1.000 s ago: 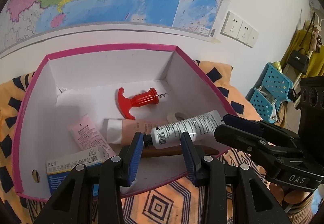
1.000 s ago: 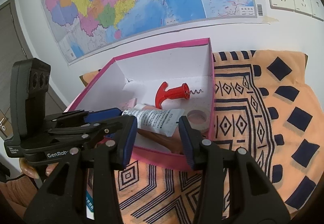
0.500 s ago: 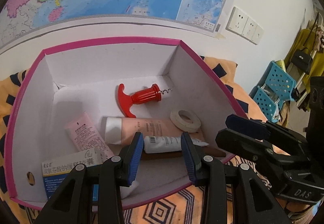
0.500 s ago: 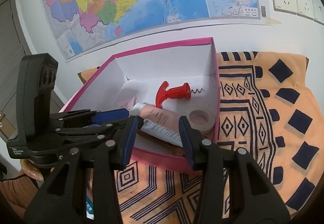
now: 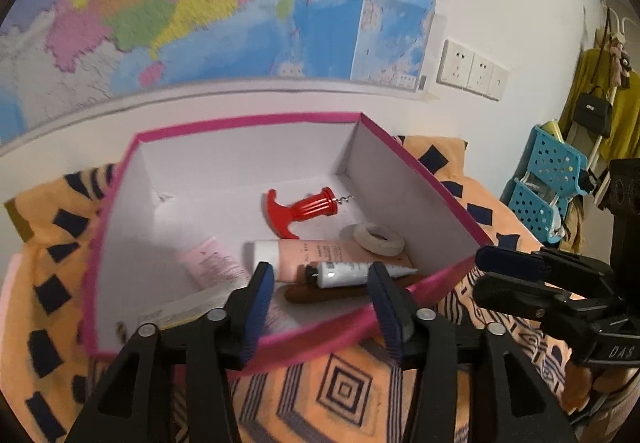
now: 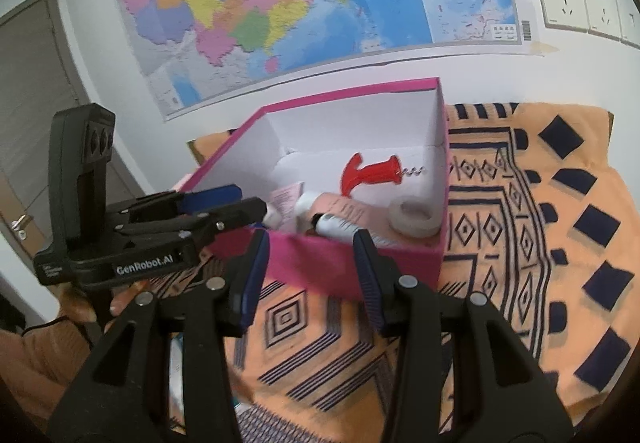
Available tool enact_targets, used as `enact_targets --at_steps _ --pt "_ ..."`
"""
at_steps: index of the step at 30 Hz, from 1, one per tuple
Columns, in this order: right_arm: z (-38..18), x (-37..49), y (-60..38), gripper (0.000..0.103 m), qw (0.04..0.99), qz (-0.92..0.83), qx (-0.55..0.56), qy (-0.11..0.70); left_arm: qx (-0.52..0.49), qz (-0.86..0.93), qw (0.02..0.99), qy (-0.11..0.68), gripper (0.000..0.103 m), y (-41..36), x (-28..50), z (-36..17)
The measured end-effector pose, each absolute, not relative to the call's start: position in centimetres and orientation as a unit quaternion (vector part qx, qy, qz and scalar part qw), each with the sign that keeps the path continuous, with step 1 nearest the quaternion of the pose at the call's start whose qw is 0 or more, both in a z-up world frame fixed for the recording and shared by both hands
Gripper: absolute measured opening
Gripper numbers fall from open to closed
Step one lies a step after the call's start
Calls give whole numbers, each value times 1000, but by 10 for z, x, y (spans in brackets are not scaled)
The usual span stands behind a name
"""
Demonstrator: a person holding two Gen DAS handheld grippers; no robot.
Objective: Organize rigid objects
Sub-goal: 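Open the right gripper to drop the white tube into the box, then move the right gripper down to the blue-and-white capsule box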
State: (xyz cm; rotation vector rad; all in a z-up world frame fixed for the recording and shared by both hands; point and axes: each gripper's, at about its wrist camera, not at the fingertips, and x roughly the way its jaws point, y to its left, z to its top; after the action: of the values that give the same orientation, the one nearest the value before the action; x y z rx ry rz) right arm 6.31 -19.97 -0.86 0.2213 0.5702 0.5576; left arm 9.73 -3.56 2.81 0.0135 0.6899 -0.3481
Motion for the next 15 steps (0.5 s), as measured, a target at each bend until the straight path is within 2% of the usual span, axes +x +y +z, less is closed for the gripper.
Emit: enact_targets --at_steps 5,9,15 --pt "-17 41 -197 46 909 287 108 282 9 -166 934 316 59 -22 72 35" --pt "-29 30 -191 46 901 298 108 296 23 -156 938 308 73 -16 52 33" --pt "-51 17 -177 46 886 313 102 328 37 -138 939 314 80 -3 30 21"
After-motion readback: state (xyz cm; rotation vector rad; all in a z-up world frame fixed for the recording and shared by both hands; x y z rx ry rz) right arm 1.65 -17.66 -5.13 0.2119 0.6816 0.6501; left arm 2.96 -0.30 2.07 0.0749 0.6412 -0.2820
